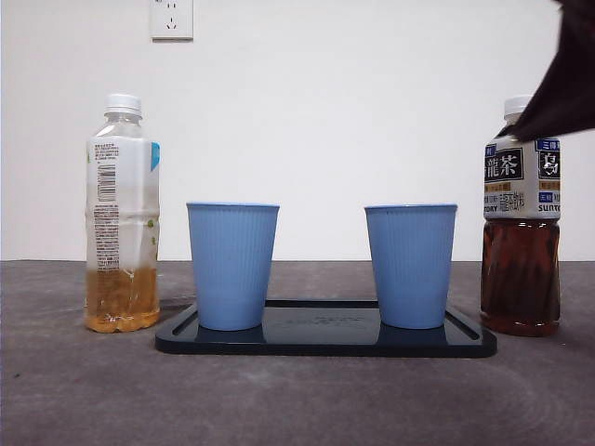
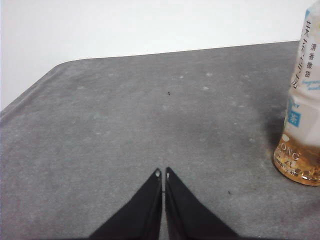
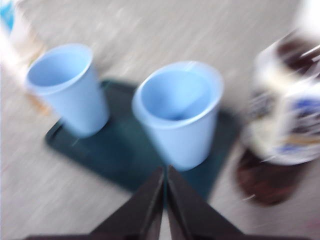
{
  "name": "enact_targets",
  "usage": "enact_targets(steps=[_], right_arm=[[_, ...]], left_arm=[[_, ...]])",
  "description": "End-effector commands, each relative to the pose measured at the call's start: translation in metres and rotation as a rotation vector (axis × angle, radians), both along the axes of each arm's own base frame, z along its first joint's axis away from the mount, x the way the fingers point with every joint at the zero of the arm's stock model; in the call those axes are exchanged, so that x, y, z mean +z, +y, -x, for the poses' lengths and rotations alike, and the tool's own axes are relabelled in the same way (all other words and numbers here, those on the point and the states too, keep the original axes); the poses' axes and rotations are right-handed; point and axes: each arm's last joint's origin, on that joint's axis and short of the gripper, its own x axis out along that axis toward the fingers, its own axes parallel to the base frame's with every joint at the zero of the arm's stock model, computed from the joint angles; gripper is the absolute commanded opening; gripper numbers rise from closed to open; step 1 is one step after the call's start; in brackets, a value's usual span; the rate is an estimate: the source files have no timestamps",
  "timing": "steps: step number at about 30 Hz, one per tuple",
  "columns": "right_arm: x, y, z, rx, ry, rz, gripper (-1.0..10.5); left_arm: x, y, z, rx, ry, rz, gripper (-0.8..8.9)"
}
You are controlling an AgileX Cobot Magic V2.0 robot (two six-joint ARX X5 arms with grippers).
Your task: Pour the drink into the cup
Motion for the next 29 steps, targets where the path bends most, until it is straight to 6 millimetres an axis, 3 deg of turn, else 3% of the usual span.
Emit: enact_targets(steps=[1,5,8,12,16,29], right_arm=[[0.009,-0.015,0.003,-0.076,-0.088,0.01,0.1],[0.001,-0.046,0.018,-0.315,-0.241,0.007,0.1],[-0.021,-0.059,0.031,-0.422,-0.405,-0.019,0.1],[-0.053,-0.064,0.037,-0.473,-0.5,-0.032,0.1],[-0.072,-0.065,0.038,-0.479,-0.474,-0.024,0.1],[-0.09,-0.065,0.045,-0.477,-0.307,0.018,0.1]], left_arm=[[-0.005,0.0,-0.001,0.005,0.003,0.007,0.08],[-0.005,0.0,-0.001,0.005,0.003,0.007,0.07],[-0.005,0.0,-0.001,0.005,0.003,0.007,0.08],[-0.005,0.0,-0.001,0.005,0.003,0.007,0.08],[-0.005,0.0,-0.001,0.005,0.003,0.007,0.07],[-0.005,0.0,-0.001,0.005,0.002,0.007,0.08]])
